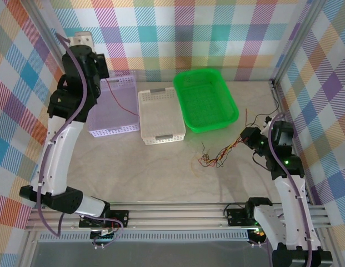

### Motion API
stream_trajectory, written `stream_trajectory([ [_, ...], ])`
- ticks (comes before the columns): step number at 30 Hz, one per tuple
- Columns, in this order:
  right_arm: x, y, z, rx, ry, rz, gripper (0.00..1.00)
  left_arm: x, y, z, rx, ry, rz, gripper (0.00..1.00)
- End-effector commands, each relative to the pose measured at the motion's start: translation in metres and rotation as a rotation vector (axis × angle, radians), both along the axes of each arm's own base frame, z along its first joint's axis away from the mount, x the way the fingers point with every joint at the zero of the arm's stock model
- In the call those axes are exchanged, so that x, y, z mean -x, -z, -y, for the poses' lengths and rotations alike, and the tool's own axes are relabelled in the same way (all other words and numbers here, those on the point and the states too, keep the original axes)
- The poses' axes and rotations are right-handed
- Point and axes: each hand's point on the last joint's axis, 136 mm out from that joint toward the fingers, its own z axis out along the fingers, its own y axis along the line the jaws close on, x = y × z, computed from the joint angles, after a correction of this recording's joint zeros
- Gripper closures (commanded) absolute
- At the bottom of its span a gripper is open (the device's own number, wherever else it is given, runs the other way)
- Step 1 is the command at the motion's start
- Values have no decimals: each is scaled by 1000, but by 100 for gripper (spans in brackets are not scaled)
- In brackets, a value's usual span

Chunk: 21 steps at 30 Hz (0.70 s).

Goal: Untangle the cables

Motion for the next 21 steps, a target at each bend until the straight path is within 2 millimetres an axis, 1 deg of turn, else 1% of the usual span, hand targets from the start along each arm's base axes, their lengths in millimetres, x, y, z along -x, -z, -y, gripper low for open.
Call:
stream_trajectory([
  [1, 6, -20, -9, 27, -57, 68, 100, -8, -27, -13, 87, -23, 119, 100],
  [4, 7, -18, -13, 48, -74, 71, 100, -24, -24, -13, 89, -25, 113, 100],
  [5, 7, -17, -15, 50, -81, 70, 100, -31, -19, -12, 88, -25, 107, 100],
  [8, 6, -15, -21, 49, -104, 66, 100, -52, 0, -15, 82, -38, 68, 100],
  [10, 7, -15, -24, 48, -116, 66, 100, -63, 19, -21, 89, -57, 40, 100],
  [11, 7, -15, -26, 44, -126, 69, 100, -69, 30, -24, 98, -63, 25, 100],
  [14, 9, -18, -34, 33, -159, 83, 100, -85, 74, -36, 133, -88, -36, 100],
  [17, 11, -27, -41, 24, -195, 118, 100, -99, 124, -43, 149, -119, -120, 100],
  [21, 17, -38, -53, -4, -259, 161, 100, -109, 191, -56, 205, -164, -224, 100],
])
